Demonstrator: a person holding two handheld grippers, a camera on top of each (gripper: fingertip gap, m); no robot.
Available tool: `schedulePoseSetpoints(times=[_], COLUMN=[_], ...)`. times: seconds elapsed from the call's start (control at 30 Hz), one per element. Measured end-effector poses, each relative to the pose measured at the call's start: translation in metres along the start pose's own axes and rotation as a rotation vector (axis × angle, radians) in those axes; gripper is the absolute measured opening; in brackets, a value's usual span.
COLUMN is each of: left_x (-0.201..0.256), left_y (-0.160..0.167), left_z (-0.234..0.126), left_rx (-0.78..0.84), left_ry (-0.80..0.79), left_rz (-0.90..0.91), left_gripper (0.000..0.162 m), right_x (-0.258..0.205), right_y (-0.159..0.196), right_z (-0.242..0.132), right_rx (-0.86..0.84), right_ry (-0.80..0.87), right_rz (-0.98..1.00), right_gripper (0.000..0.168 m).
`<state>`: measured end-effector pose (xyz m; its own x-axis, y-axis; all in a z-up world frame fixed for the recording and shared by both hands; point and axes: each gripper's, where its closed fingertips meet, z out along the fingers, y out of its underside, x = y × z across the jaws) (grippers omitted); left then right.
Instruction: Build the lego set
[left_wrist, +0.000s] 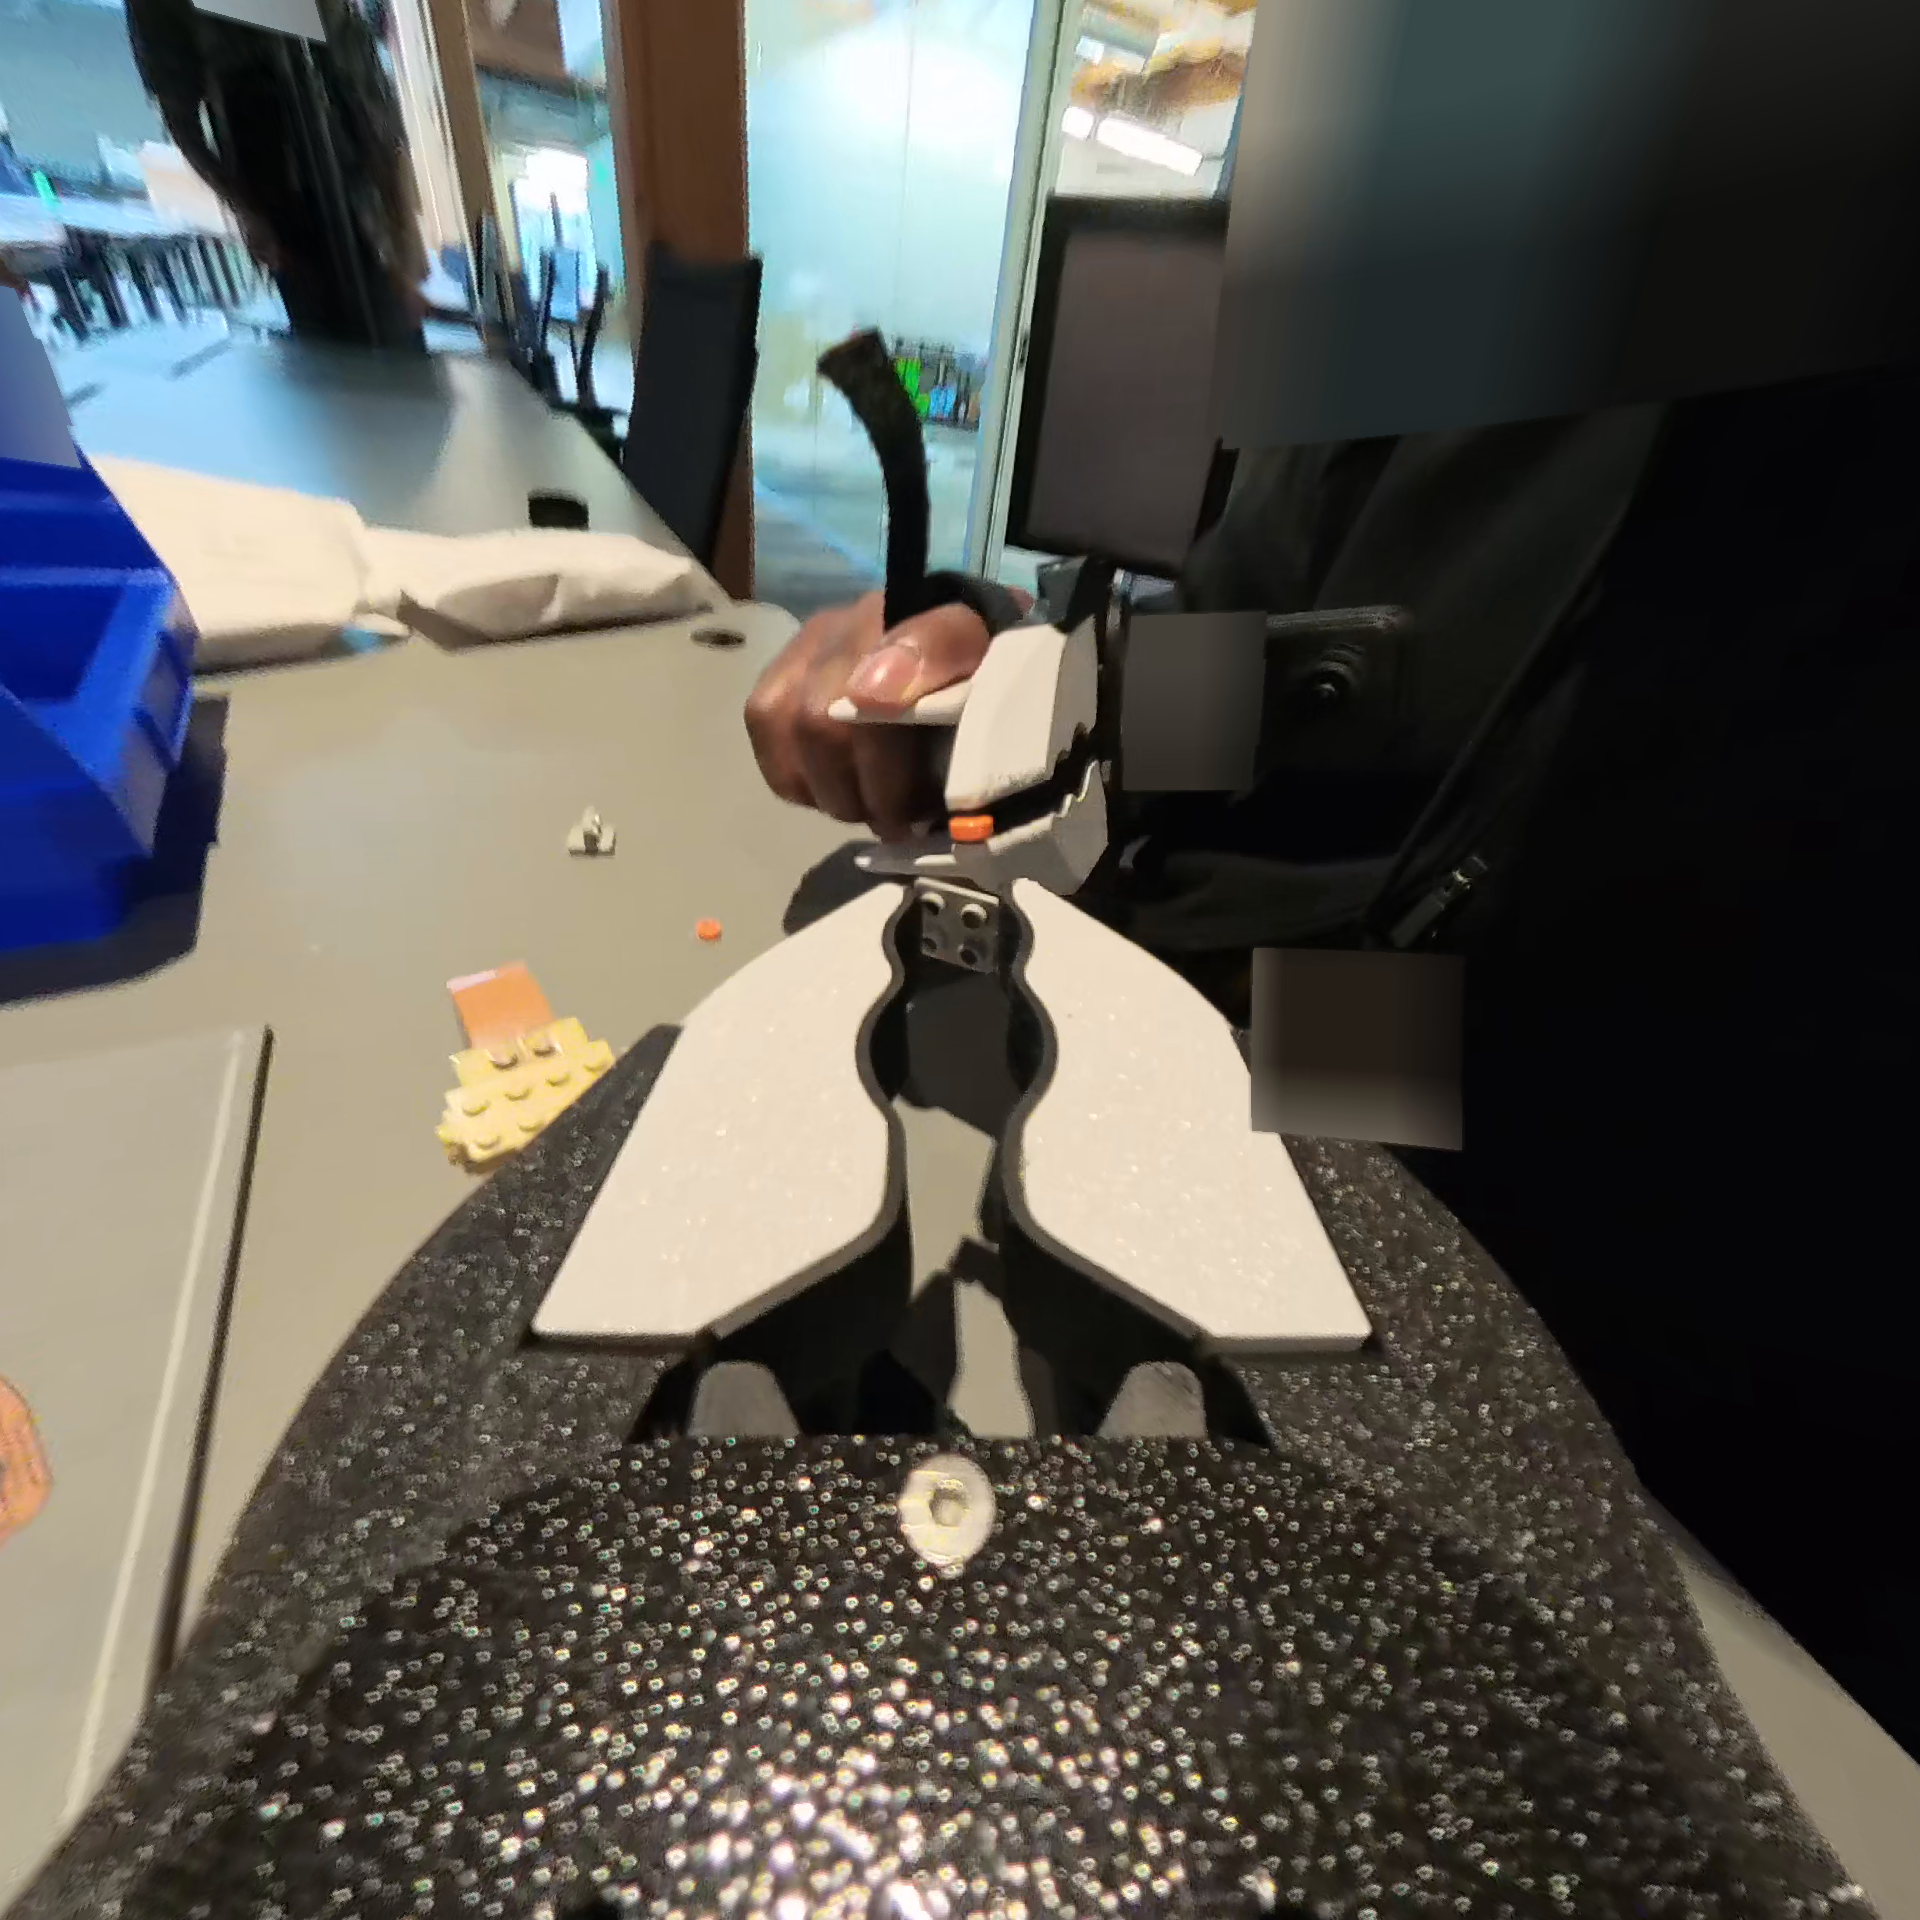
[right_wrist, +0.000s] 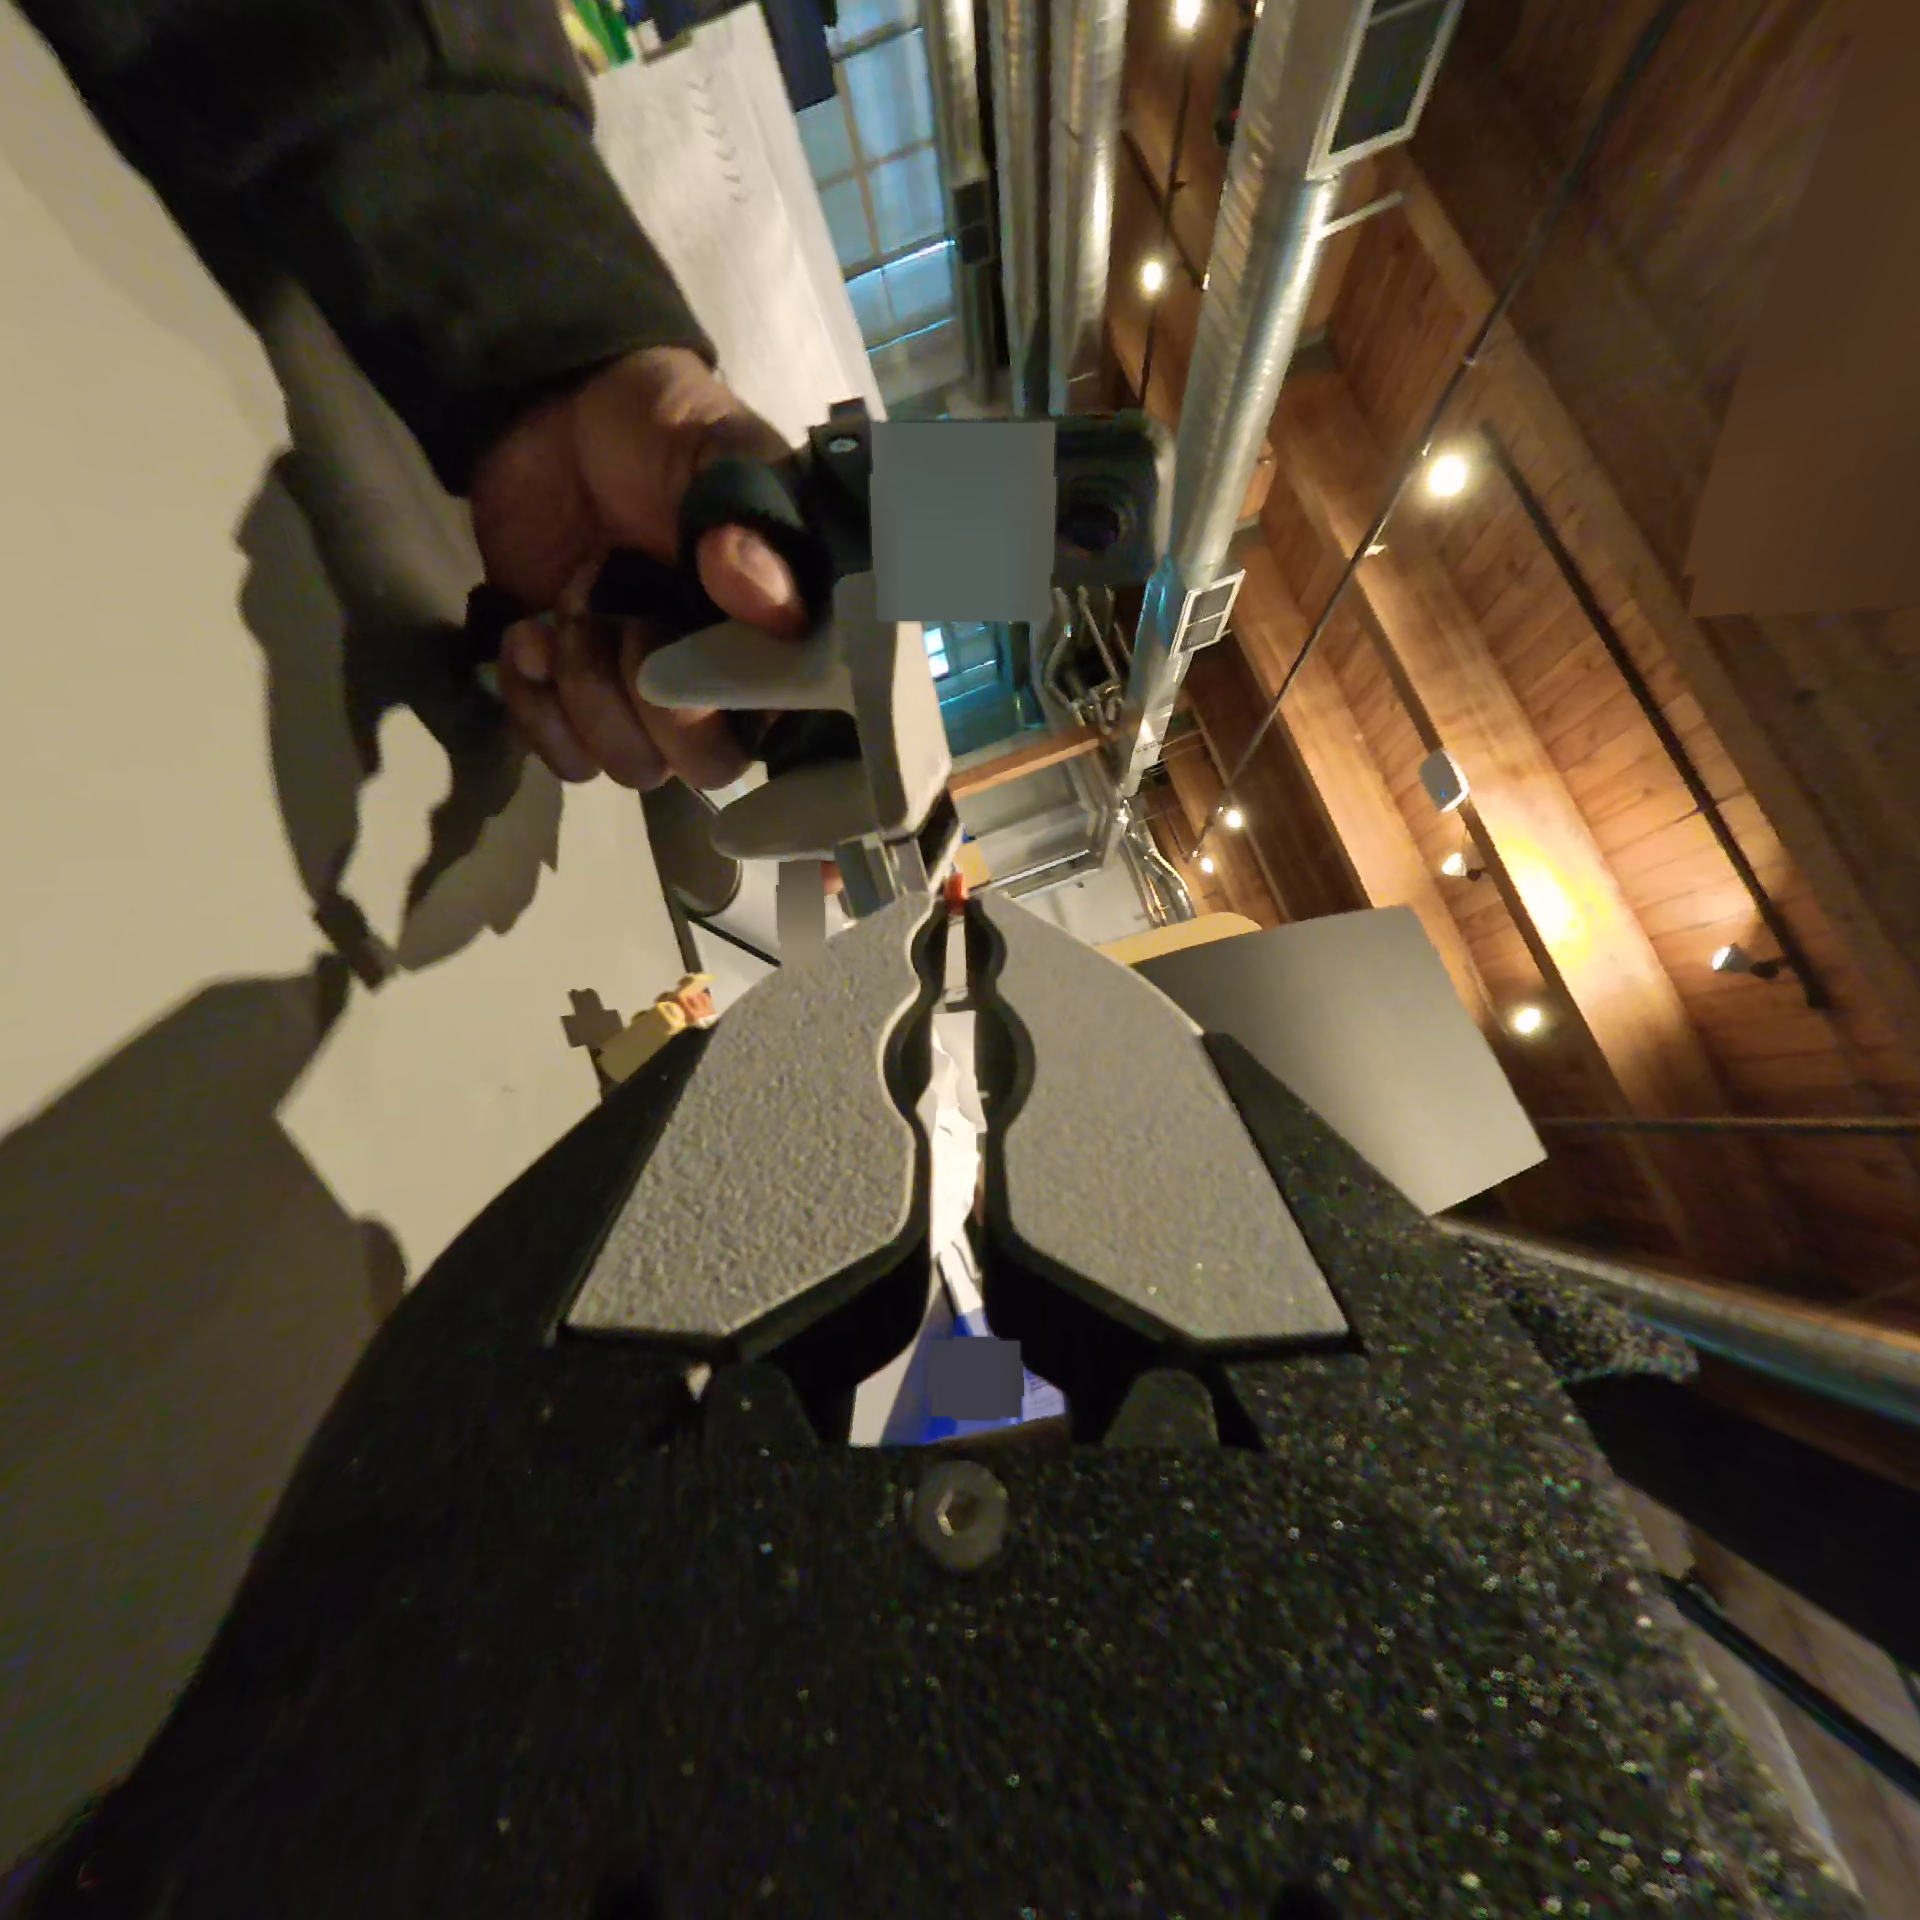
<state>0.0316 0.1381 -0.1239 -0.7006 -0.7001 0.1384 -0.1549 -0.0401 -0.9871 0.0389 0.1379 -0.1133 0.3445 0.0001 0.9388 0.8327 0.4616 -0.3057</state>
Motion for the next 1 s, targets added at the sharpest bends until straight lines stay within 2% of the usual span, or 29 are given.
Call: schedulePoseSetpoints(times=[0.73,0.87,1.0], left_x=[0.002,-0.001,-0.006], left_y=[-0.002,0.003,0.004], left_z=[0.003,0.002,-0.008], left_rx=[0.019,-0.012,-0.009], left_ry=[-0.02,-0.153,-0.526], left_rz=[-0.022,-0.023,0.01], left_gripper=[0.013,0.013,0.013], right_x=[-0.003,0.002,0.007], right_y=[0.0,-0.003,-0.005], right_z=[0.002,0.002,0.005], right_rx=[-0.008,0.032,0.118], right_ry=[0.005,-0.007,-0.062], right_rz=[-0.086,-0.109,-0.128], right_gripper=[0.002,0.002,0.003])
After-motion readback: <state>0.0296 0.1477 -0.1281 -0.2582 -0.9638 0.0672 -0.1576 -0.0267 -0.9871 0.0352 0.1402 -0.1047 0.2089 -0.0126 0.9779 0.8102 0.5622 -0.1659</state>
